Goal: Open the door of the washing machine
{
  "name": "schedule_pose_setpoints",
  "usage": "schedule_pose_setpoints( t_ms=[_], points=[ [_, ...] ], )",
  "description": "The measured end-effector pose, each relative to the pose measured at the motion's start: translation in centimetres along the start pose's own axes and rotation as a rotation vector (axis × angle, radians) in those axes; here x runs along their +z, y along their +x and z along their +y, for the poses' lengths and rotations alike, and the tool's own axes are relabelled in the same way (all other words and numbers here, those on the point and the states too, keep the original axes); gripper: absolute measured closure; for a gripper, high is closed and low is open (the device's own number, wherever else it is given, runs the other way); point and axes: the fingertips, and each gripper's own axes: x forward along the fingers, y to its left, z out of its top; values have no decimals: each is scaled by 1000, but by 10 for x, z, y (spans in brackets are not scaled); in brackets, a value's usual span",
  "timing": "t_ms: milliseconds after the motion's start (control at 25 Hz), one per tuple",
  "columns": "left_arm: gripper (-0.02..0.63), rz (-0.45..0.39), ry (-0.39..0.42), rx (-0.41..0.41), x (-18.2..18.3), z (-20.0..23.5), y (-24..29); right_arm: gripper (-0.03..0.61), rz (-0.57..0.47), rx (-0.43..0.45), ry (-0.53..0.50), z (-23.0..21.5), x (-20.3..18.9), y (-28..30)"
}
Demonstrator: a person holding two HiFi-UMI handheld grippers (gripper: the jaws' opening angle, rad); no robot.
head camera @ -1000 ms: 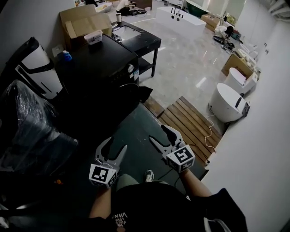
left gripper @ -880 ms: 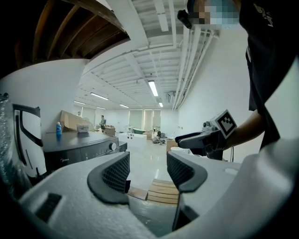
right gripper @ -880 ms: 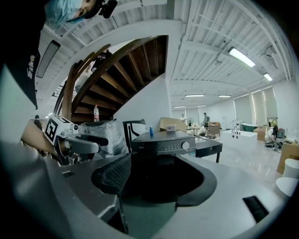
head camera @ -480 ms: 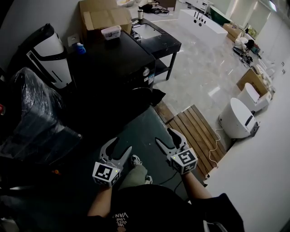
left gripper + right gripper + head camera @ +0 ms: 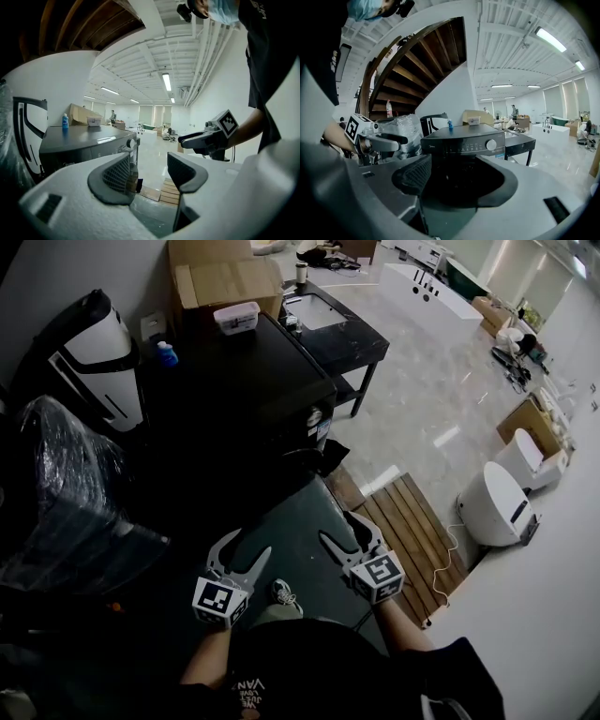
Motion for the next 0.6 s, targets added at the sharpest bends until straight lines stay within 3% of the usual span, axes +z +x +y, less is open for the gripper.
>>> schedule_pose_setpoints(
  t_ms=[360, 600],
  points=[
    [370, 27, -10, 10, -5, 48, 48, 299, 67, 24, -46, -43, 4, 57],
    [370, 61, -43, 67, -18, 61, 91, 299, 113, 85, -61, -85, -4, 89]
  ],
)
